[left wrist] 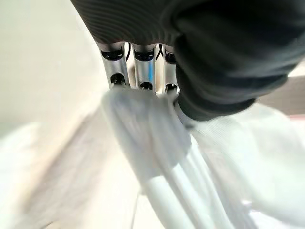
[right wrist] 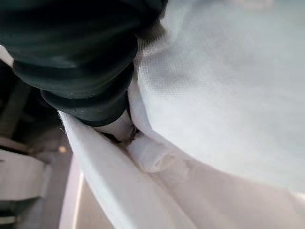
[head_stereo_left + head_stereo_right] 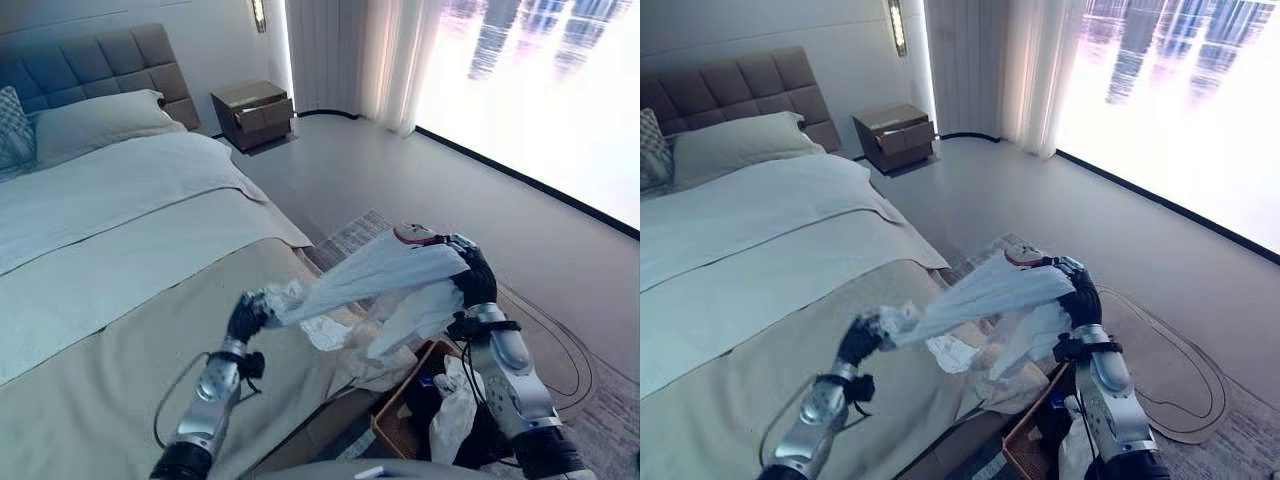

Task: Pick up clothes into the bucket

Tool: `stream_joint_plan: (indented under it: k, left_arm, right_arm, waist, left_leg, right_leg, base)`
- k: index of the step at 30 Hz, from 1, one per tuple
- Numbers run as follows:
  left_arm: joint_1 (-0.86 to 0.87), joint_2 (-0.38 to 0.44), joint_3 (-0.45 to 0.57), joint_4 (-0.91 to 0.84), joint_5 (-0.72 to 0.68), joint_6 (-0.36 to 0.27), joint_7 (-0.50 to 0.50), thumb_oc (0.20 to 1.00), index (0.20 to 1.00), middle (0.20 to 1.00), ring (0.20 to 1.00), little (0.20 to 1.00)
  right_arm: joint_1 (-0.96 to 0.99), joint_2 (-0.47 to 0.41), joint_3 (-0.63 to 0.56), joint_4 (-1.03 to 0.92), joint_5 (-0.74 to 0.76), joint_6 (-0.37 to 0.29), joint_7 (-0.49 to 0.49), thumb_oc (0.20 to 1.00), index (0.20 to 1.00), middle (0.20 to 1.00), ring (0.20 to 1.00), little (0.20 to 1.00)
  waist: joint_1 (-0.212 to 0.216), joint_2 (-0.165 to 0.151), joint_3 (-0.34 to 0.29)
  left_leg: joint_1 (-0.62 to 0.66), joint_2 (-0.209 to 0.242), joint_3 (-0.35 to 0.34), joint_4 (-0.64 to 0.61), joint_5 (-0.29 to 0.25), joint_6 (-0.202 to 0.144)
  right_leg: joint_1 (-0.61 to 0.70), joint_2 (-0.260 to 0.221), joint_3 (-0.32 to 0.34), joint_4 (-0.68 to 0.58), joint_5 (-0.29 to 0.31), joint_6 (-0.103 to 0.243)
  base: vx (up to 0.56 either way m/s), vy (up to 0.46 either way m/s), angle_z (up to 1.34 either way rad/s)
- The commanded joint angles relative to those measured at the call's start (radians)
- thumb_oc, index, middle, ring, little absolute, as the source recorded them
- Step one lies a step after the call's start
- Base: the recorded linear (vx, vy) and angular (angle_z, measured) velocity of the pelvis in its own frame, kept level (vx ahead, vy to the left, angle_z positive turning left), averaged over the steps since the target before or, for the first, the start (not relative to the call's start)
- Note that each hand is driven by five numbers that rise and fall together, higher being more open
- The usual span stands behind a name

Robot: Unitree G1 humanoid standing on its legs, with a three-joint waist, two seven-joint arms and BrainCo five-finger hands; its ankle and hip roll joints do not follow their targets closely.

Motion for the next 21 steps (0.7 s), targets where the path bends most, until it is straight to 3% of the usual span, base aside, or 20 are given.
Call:
stream_joint_plan:
  k: [1, 7, 14, 21]
  left_arm:
    - [0.024, 0.085, 0.049, -0.012, -0.094, 0.021, -0.046, 1.0, 1.0, 1.0, 1.0, 1.0]
    - [0.093, 0.11, 0.1, -0.078, -0.113, 0.008, -0.075, 1.0, 1.0, 1.0, 1.0, 1.0]
    - [0.12, 0.133, 0.131, -0.144, -0.142, -0.024, -0.122, 1.0, 1.0, 1.0, 1.0, 1.0]
    - [0.118, 0.114, 0.165, -0.178, -0.208, -0.044, -0.111, 1.0, 1.0, 1.0, 1.0, 1.0]
  right_arm:
    - [-0.075, -0.025, -0.182, -0.166, -0.004, -0.118, -0.086, 0.2, 0.2, 0.2, 0.2, 0.2]
    - [-0.073, -0.072, -0.308, -0.192, 0.013, -0.143, -0.115, 0.2, 0.2, 0.2, 0.2, 0.2]
    - [-0.061, -0.205, -0.512, -0.149, 0.009, -0.17, -0.17, 0.2, 0.2, 0.2, 0.2, 0.2]
    - [-0.015, -0.235, -0.563, -0.155, 0.068, -0.187, -0.161, 0.2, 0.2, 0.2, 0.2, 0.2]
  waist:
    - [-0.033, -0.043, -0.027]
    - [-0.034, -0.048, -0.028]
    - [-0.049, -0.065, -0.029]
    - [-0.061, -0.073, -0.027]
  left_leg:
    - [-0.069, 0.02, 0.022, 0.053, -0.005, 0.002]
    - [-0.081, 0.022, 0.02, 0.056, -0.006, 0.001]
    - [-0.083, 0.025, 0.018, 0.053, -0.009, 0.001]
    - [-0.081, 0.03, 0.031, 0.054, -0.012, 0.002]
  right_leg:
    - [-0.047, -0.047, 0.047, 0.059, 0.035, 0.03]
    - [-0.06, -0.044, 0.054, 0.063, 0.032, 0.029]
    - [-0.069, -0.037, 0.06, 0.066, 0.03, 0.03]
    - [-0.079, -0.032, 0.082, 0.07, 0.032, 0.028]
  base:
    - [0.0, 0.0, 0.0]
    - [0.0, 0.0, -0.01]
    - [0.01, -0.003, -0.01]
    - [0.0, -0.005, -0.08]
